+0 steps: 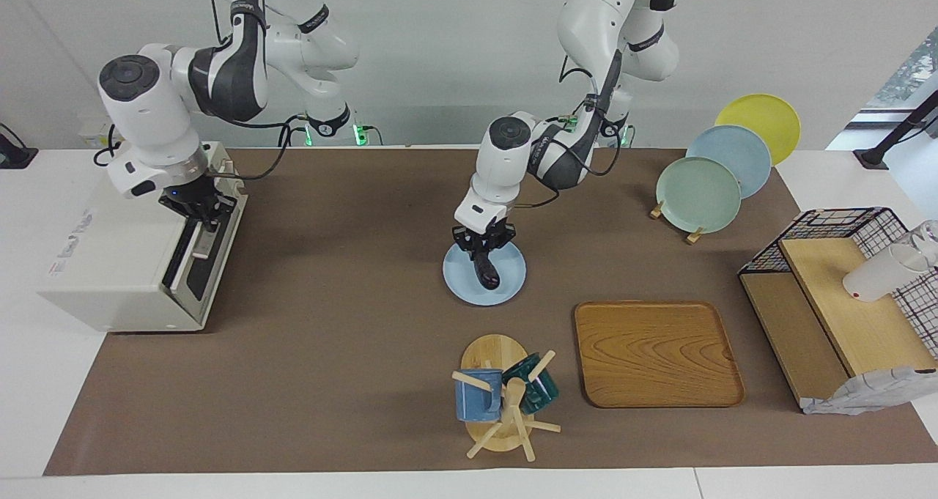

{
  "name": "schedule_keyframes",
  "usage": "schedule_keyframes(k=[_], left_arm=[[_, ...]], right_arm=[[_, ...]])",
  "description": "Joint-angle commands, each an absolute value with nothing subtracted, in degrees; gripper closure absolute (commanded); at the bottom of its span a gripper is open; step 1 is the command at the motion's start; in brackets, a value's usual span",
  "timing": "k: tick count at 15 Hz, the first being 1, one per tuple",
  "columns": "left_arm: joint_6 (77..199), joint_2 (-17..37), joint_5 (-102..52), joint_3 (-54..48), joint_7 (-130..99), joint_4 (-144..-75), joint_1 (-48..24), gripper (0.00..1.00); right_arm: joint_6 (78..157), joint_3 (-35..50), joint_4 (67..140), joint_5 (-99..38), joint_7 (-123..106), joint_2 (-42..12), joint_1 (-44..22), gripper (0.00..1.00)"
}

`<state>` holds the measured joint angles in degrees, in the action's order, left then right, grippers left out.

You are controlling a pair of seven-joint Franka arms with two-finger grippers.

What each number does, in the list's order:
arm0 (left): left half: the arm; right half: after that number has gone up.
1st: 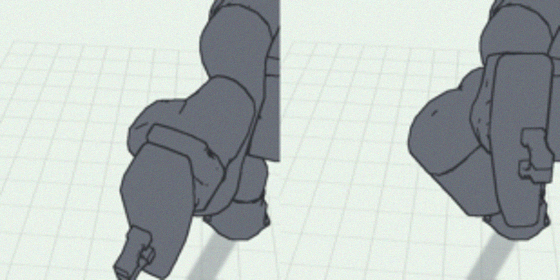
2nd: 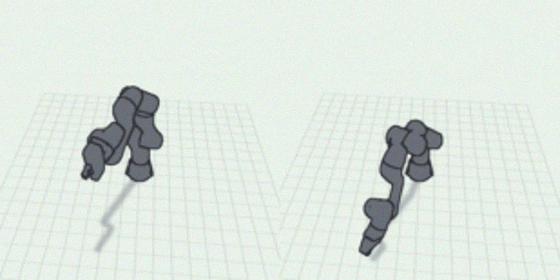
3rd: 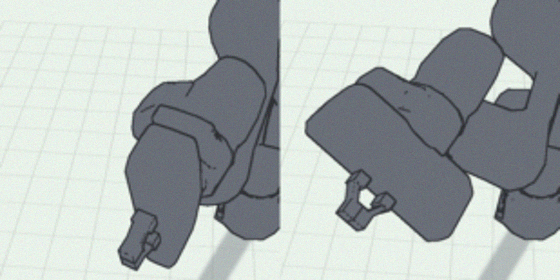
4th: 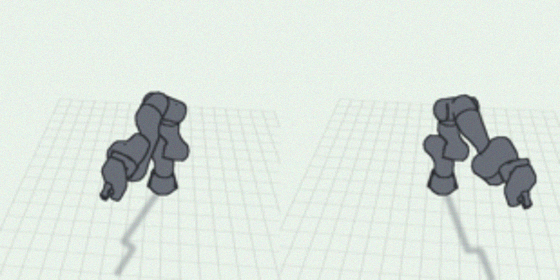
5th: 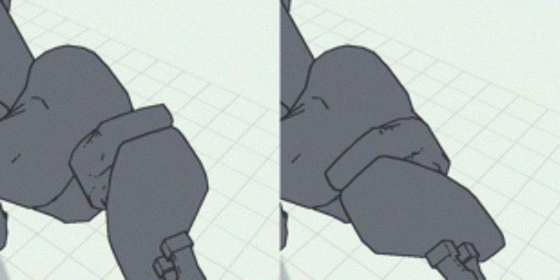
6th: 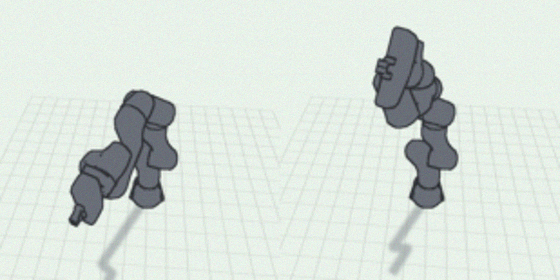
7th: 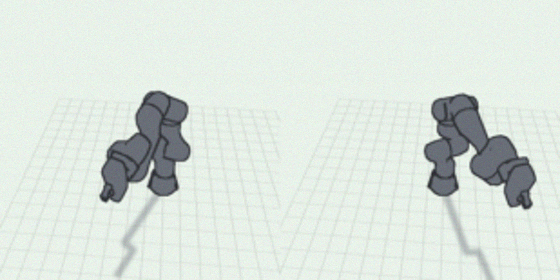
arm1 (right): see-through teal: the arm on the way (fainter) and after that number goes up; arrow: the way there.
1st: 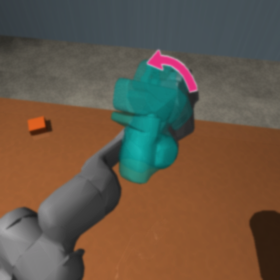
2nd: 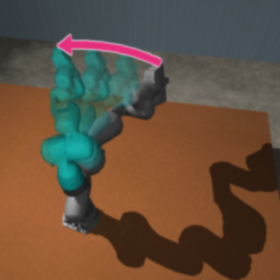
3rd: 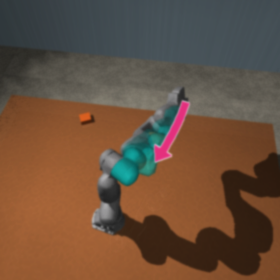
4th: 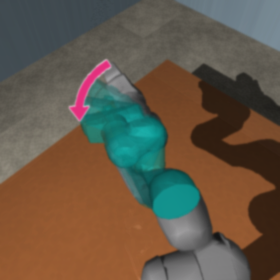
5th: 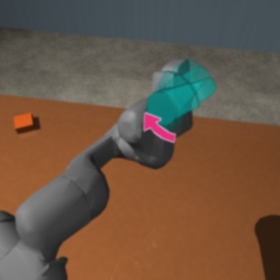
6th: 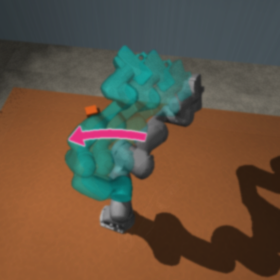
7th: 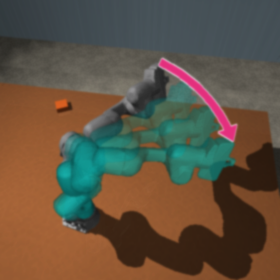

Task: Put eggplant into oven
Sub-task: 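Carry the eggplant onto the blue plate while the right gripper opens the oven door, then release the eggplant on the plate and withdraw the left gripper to rest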

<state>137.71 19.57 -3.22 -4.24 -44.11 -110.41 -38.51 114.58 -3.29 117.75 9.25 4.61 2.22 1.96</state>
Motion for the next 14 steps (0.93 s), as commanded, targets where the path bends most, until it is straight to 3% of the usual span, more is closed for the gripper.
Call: schedule_keyframes(k=[1, 2, 10, 14], left_arm=[[138.0, 20.0, -3.3, -4.0, -43.8, -109.9, -38.7, 0.20], [137.8, 19.6, -3.3, -3.8, -43.8, -109.9, -38.5, 0.00], [119.2, 12.1, -3.3, -3.5, -34.7, -101.7, -23.1, 0.00], [110.8, 10.4, -3.3, -3.5, -21.8, -97.0, -12.6, 0.00]], right_arm=[[127.9, -3.5, 122.3, 9.4, 6.5, -3.6, 2.3, 1.00], [130.4, -3.3, 123.5, 9.4, 7.5, -4.0, 1.9, 1.00], [139.3, -3.3, 123.7, 6.9, 11.3, -12.4, 0.2, 1.00], [134.9, -2.2, 119.4, 2.4, 15.5, -13.7, -3.0, 1.00]])
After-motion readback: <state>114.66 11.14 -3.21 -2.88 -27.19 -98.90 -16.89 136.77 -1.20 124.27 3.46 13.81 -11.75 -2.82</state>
